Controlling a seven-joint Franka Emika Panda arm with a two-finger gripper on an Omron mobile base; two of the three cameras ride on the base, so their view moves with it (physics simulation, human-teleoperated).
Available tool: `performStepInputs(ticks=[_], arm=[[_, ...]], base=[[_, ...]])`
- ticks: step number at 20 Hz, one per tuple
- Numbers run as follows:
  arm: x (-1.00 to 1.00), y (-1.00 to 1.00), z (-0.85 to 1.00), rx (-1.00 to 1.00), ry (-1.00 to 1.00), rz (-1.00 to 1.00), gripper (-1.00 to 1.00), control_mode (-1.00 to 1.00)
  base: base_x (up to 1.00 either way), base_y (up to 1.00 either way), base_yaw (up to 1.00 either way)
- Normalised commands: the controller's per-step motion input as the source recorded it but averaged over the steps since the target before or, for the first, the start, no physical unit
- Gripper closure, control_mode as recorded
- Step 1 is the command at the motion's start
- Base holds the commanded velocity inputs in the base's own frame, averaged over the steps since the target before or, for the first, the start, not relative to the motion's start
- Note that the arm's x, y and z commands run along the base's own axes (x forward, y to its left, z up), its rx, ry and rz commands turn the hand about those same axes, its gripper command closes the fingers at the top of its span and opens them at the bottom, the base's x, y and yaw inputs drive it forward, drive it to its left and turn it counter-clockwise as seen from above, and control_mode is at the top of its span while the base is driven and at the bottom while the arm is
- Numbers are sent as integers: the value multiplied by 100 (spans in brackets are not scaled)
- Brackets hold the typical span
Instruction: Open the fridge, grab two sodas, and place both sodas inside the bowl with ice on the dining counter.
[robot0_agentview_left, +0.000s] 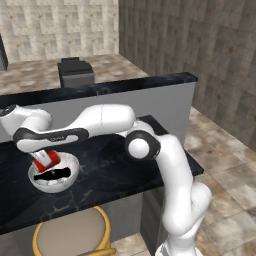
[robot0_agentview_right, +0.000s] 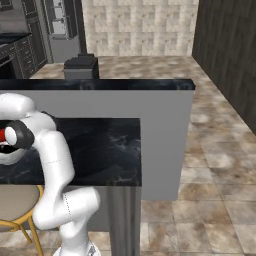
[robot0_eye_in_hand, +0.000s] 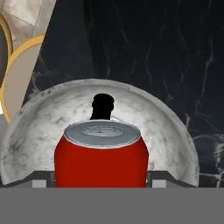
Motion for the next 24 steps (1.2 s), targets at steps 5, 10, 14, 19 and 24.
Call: performStepInputs(ticks=[5,10,14,19,24], arm=[[0,-34,-7,0,0,2,100,-100],[0,-49,-10,1,0,4,100,-100],[-8,-55,-21,4,-4,3,100,-100],[-28,-57,-36,13,-10,2,100,-100],[-26,-18,-27,12,-12,0,100,-100]], base=[[0,0,0],[0,0,0],[0,0,0],[0,0,0],[0,0,0]])
